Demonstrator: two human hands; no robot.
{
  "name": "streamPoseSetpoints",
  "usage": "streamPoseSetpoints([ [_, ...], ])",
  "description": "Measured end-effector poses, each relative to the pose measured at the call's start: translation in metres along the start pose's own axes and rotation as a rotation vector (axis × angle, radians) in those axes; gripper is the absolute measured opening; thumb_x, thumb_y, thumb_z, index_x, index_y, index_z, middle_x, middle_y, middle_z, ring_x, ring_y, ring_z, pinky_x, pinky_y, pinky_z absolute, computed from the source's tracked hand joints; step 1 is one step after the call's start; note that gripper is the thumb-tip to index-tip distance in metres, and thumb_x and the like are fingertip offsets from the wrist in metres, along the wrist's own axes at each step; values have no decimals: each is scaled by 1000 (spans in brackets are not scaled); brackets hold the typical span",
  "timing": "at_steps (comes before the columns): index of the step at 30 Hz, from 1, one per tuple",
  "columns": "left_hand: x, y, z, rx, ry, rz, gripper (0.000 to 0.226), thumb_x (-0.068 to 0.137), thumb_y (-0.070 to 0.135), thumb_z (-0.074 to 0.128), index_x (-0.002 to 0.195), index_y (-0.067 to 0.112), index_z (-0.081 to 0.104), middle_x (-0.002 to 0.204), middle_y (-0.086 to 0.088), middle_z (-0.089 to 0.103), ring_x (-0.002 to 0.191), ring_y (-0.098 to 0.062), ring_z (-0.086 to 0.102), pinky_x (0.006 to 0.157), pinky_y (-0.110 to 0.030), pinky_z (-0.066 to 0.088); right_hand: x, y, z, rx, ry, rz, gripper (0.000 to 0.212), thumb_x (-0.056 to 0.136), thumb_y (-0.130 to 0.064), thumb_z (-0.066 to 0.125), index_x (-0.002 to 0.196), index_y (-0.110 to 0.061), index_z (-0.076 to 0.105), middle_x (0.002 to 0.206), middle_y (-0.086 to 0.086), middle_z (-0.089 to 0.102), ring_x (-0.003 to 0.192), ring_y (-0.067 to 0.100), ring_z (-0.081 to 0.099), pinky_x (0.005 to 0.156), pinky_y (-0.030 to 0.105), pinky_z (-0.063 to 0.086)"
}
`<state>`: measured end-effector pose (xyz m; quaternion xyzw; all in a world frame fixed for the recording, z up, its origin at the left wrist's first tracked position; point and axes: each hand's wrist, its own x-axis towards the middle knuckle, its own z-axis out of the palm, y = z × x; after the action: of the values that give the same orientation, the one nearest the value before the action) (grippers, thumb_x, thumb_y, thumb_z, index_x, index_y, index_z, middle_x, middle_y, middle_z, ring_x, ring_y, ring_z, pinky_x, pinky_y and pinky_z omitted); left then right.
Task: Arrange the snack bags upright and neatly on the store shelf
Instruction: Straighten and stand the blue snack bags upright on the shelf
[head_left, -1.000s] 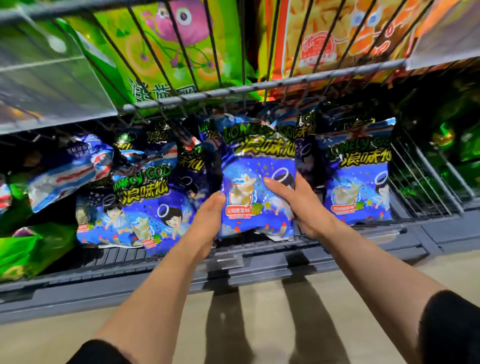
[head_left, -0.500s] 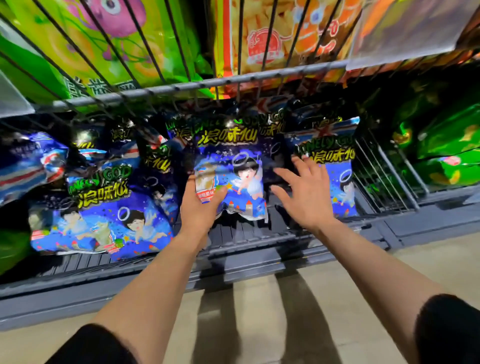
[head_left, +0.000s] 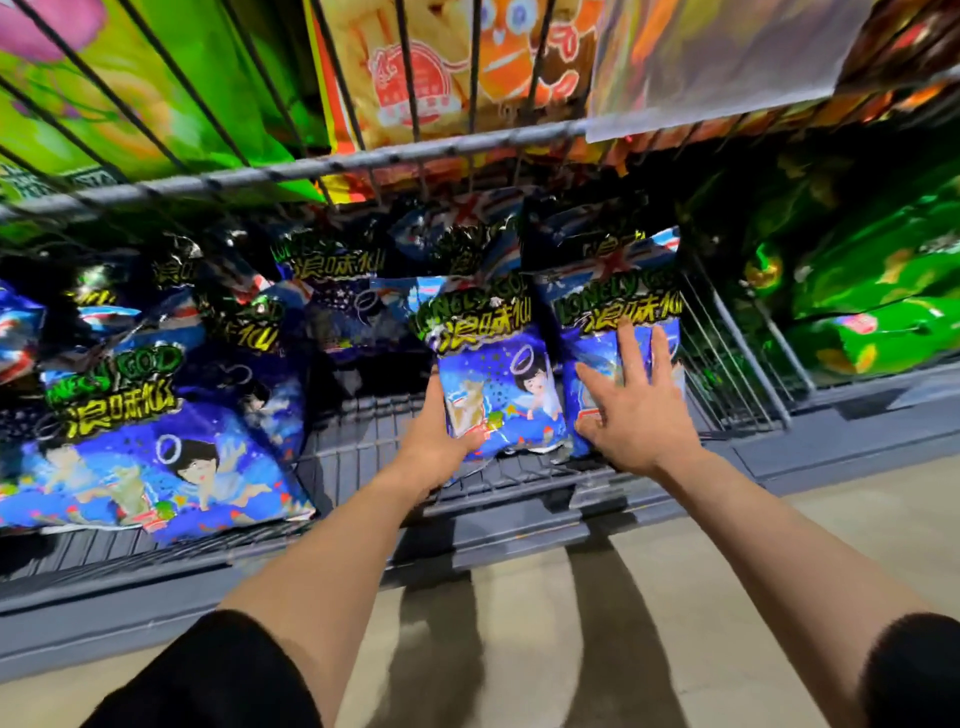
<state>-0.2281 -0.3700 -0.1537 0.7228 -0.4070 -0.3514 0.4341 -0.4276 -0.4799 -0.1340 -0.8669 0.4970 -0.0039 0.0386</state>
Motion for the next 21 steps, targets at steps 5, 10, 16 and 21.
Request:
streamPoseSetpoints([
  [5,7,1,3,-47,-7,-136,81,84,-5,63,146,30,24,123,-1,59,108,-19,58,84,-31,49,-2,-6,-5,-22,-45,-9,63,89,-53,47,145,-40,22,154,3,-30,141,38,-26,108,59,32],
  [10,3,8,-1,-111,23,-181,90,79,-2,71,148,30,23,128,1,58,110,-20,59,92,-38,52,-6,-6,-4,68,61,28,55,88,-48,53,139,-36,39,159,4,-14,145,35,-14,112,58,23],
  [16,-25,19,-28,-30,200,-140,56,85,10,67,136,12,45,126,-9,55,104,-18,57,86,-27,46,-14,-51,-5,223,485,-193,39,75,-26,61,108,-7,65,134,23,51,125,41,46,99,56,41],
  [21,-70,-6,-92,83,323,26,25,85,-1,59,107,10,64,96,-1,64,79,-7,61,80,-12,49,-28,-148,-1,370,445,-369,31,79,-22,62,107,-8,67,131,17,55,120,37,51,100,48,43],
])
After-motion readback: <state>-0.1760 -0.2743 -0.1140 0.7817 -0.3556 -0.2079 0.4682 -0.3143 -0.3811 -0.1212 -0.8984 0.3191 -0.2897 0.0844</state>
